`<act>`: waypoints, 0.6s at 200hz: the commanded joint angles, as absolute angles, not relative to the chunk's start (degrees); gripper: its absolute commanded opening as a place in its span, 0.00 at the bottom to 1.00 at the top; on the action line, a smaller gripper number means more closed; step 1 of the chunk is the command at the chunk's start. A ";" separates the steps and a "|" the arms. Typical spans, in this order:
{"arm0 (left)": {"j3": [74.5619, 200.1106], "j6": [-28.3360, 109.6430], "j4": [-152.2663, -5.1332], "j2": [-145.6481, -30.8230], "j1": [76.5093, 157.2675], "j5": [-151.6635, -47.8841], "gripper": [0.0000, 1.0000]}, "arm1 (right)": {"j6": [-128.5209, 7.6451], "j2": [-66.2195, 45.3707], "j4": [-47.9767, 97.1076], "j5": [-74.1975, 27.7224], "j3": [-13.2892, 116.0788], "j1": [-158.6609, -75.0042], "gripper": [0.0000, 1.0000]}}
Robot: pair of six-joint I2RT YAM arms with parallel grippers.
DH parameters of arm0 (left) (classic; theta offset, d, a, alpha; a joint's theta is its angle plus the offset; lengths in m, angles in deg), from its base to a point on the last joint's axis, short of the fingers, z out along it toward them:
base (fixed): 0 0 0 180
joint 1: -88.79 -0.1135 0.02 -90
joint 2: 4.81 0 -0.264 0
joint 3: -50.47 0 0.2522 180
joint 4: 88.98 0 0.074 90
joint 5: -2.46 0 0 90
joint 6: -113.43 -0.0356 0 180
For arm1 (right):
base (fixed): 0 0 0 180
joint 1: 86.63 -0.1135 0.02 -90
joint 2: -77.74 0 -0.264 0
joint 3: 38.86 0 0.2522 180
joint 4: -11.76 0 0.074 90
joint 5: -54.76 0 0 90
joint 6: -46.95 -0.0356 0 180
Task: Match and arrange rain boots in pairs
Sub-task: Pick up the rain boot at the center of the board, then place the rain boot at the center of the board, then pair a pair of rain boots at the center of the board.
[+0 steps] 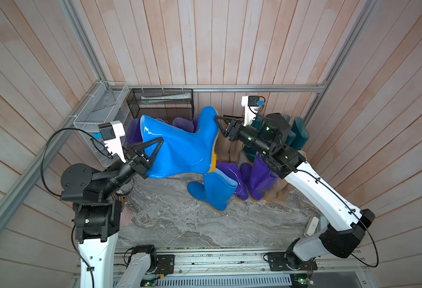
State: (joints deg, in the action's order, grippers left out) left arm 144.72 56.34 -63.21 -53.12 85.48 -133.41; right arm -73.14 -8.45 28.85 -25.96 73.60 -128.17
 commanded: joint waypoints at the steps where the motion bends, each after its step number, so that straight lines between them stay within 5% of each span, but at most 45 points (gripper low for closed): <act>1: 150.77 48.88 -57.90 -54.14 85.01 -118.97 0.00 | -70.48 -9.84 32.75 -27.46 75.54 -128.16 0.67; 54: 152.76 46.39 -50.93 -55.50 85.00 -116.58 0.00 | -60.13 -5.62 42.85 -33.88 73.60 -128.19 0.72; 120: 135.47 36.32 -46.16 -50.52 85.01 -110.31 0.00 | -59.46 7.89 42.57 -36.94 57.11 -128.20 0.73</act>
State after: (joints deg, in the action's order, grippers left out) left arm 139.45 43.09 -44.02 -51.72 84.93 -113.15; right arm -60.35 4.22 41.75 -34.57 61.29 -128.17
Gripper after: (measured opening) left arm 0.064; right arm 0.734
